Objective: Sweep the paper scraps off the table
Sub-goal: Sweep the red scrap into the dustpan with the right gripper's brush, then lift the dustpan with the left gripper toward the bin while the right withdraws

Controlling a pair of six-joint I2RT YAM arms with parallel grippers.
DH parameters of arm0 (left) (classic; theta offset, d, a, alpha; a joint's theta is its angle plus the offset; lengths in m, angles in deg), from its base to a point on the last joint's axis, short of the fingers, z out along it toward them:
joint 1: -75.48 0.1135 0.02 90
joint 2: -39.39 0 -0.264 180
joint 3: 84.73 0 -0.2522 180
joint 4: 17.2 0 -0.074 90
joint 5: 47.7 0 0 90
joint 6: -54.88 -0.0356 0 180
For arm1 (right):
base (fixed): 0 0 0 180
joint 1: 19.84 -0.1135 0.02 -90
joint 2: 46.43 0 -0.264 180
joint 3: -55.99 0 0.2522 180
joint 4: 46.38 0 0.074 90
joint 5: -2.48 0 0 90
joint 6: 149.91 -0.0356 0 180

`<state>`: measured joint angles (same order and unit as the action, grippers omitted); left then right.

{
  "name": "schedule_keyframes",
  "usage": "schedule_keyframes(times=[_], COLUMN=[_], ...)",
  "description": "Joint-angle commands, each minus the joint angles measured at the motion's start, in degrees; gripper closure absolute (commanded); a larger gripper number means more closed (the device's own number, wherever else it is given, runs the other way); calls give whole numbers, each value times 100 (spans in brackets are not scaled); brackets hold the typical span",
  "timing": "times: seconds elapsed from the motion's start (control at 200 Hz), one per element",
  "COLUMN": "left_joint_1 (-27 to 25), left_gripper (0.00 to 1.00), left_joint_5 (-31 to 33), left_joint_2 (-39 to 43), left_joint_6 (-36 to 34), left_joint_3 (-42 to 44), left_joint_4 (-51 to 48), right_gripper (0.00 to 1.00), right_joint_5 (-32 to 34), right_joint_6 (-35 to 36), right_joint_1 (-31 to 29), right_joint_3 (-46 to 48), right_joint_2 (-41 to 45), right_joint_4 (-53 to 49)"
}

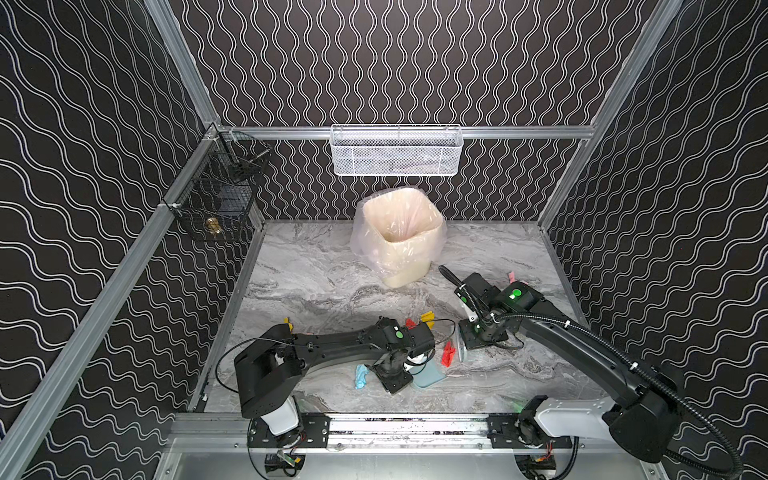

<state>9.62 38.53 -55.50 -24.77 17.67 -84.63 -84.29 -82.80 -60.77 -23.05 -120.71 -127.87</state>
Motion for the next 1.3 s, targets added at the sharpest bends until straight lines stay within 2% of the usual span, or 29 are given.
schedule_keyframes(times=[0.0,0.4,0.501,0.601,0.961,1.297], left_joint_1=[12,12,17,12,-116,-295], left_gripper=[100,100,100,100,100,100], left_joint_5=[-80,-30,-40,-40,203,850], left_joint_2=[-54,-32,78,182,1028,1849], left_joint_6=[-163,-154,-88,-27,244,502], left_joint_3=[-67,-60,39,149,666,260], left_joint_4=[-12,105,235,351,1020,746], right_gripper=[100,100,100,100,100,100], right_joint_5=[-268,-950,-916,-606,6,45], right_joint_6=[66,67,41,-81,-369,-248], right_joint_1=[-148,-852,-847,-830,-182,1087], right_joint_3=[-53,-244,-224,-264,-579,-490], right_joint_2=[-25,-62,78,265,1289,2015], right_joint_4=[31,301,299,176,-181,450])
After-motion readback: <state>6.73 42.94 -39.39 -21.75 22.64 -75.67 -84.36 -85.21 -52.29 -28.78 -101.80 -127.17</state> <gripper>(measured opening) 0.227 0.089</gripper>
